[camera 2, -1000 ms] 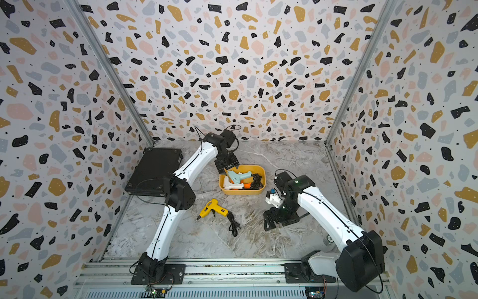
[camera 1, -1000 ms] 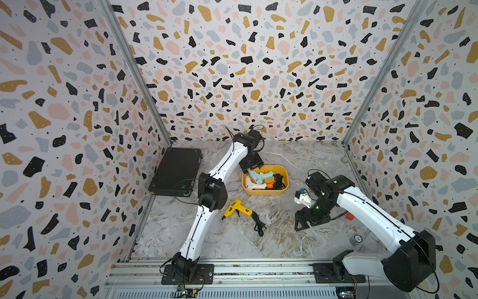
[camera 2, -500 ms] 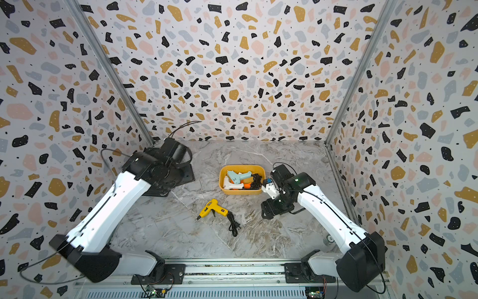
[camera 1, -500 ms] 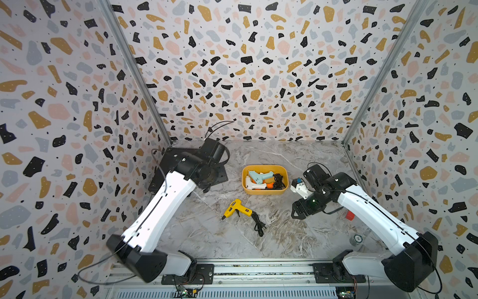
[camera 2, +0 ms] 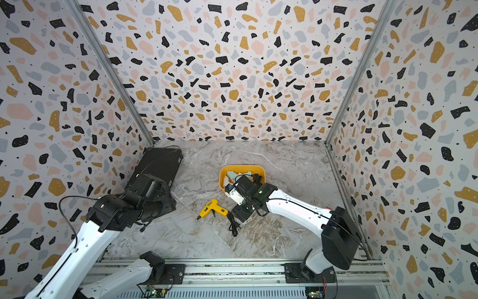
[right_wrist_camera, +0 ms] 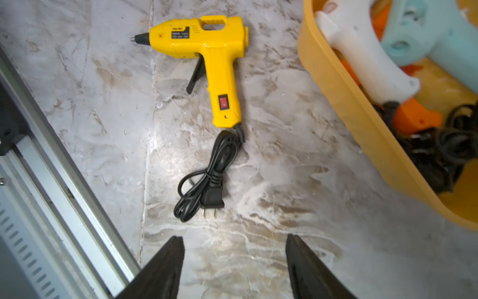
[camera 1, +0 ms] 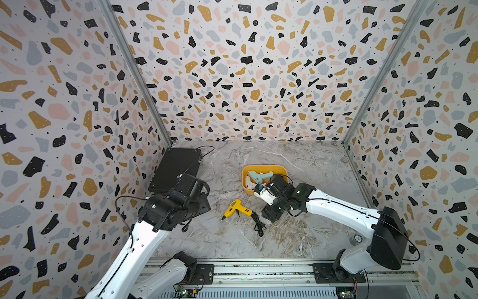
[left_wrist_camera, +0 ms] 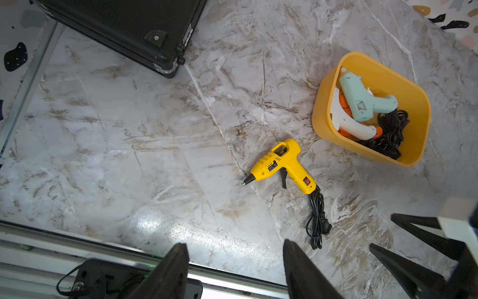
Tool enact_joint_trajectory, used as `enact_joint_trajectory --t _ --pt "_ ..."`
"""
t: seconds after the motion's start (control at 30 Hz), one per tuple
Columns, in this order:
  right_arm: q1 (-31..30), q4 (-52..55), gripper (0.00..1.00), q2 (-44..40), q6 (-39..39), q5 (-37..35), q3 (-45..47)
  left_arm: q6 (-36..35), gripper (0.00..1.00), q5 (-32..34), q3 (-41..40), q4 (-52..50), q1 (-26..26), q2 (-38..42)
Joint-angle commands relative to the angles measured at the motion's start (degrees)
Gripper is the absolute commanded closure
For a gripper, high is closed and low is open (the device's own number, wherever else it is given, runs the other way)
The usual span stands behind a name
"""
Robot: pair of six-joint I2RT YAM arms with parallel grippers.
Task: Put the hot melt glue gun into the storage box
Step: Pick up the hot melt adhesive gun from the center of the board.
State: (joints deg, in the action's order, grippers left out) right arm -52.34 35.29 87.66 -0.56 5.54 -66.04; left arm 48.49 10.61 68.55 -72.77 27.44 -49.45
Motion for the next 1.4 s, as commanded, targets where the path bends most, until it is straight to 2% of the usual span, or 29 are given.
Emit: enact_joint_trajectory --t 0.0,0.17,0.43,0.67,1.0,1.13,1.2,1.37 --pt "-1.58 -5.73 0.33 2.3 4.21 -3.81 -1.11 1.12 0.38 -0.41 -1.12 -4.75 -0.02 5.32" --pt "-3.56 -7.48 0.33 9.07 5.73 -5.54 -4.9 0.52 0.38 -0.92 -2.11 -9.25 -0.02 11.63" --pt "-6.79 -7.78 0.32 17.66 8.29 -8.97 -12.14 -3.38 0.37 -1.42 -1.2 -13.17 0.02 15.87" --pt "-6.91 -7.68 0.31 22.41 8.47 -8.98 -15.08 -7.31 0.36 3.43 2.44 -15.01 -0.01 14.53" --pt "-6.91 -7.67 0.27 27.63 10.05 -13.55 -16.47 -11.2 0.36 4.73 3.46 -13.86 -0.02 10.54" --pt "-6.9 -7.83 0.28 29.16 10.75 -13.86 -17.06 -12.65 0.36 4.99 3.73 -13.46 -0.02 9.27" --pt "-6.9 -7.88 0.36 29.58 10.34 -12.75 -17.01 -13.36 0.36 5.39 3.81 -13.36 -0.02 8.96" --pt "-6.94 -5.77 0.86 28.54 5.24 -11.7 -16.67 -15.03 0.36 6.24 4.68 -13.27 -0.02 8.51"
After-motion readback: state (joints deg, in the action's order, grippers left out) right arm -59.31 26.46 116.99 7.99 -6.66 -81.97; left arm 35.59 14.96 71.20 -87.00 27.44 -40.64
